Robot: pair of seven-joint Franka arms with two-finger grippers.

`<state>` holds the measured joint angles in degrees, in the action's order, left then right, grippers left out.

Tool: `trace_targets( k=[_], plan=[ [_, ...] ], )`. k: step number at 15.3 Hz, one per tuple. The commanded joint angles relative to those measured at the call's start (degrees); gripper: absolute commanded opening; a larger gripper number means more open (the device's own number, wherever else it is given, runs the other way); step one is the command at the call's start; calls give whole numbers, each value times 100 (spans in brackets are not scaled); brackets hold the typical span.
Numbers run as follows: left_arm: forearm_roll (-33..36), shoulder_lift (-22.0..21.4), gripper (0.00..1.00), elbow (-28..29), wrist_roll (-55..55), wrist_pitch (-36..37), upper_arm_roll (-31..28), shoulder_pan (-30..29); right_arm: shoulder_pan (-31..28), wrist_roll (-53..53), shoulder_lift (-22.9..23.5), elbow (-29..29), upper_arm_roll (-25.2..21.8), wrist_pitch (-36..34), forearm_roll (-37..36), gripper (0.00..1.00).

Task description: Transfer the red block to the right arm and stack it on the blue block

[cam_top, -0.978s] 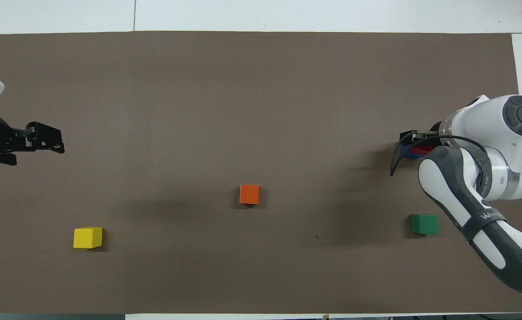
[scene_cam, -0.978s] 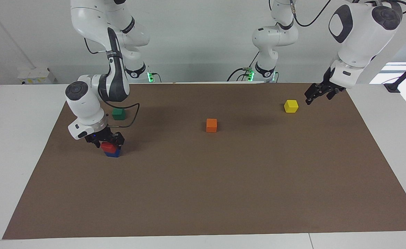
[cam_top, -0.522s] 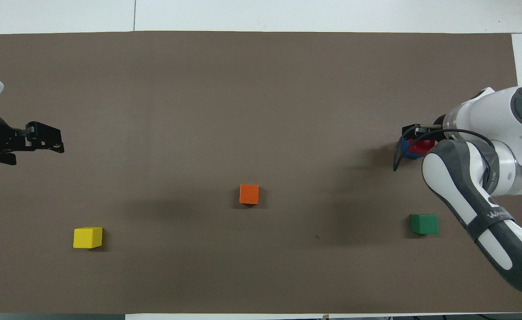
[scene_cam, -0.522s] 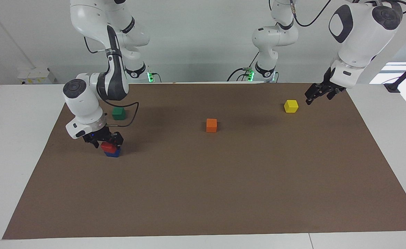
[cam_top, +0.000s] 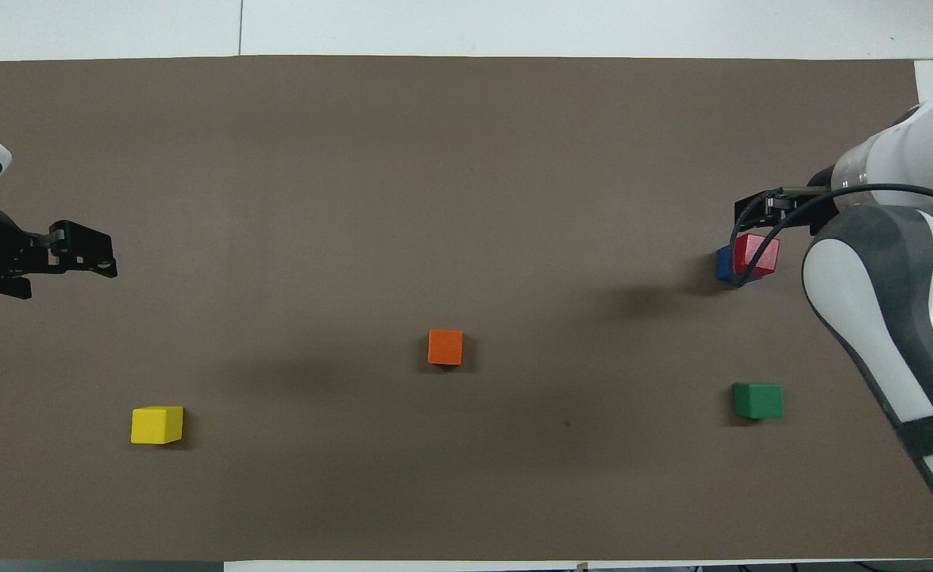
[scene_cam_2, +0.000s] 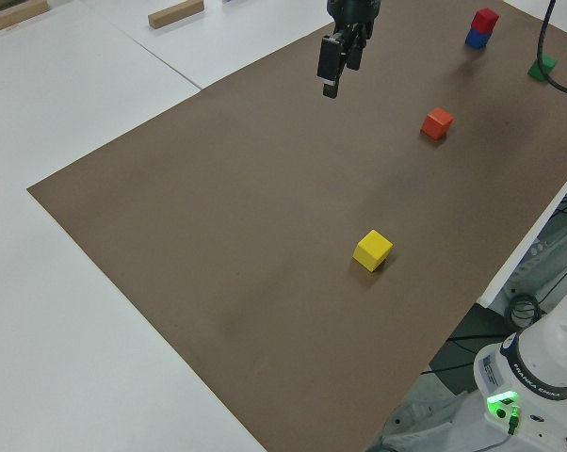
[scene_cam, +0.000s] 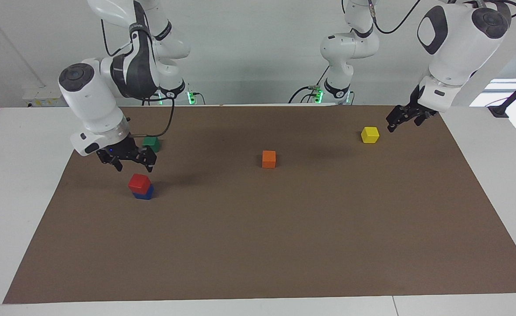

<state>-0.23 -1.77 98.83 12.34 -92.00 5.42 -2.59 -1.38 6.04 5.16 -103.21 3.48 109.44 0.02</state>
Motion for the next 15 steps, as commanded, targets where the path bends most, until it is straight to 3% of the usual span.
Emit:
trace_targets(
  k=[1,4,7,15],
  plan=[
    [49,45,100,-118,-30,156,-23,57,-20,-32,-391,152,56,-554,121,100],
    [49,45,100,-127,-13,129,-41,57,-20,-32,-674,336,56,-1054,121,100],
    [49,45,100,-127,-13,129,-41,57,-81,-41,-648,740,56,-1705,164,100],
    [49,37,100,-127,-4,138,-111,57,-336,-24,-753,767,-23,-1785,226,100]
  ],
)
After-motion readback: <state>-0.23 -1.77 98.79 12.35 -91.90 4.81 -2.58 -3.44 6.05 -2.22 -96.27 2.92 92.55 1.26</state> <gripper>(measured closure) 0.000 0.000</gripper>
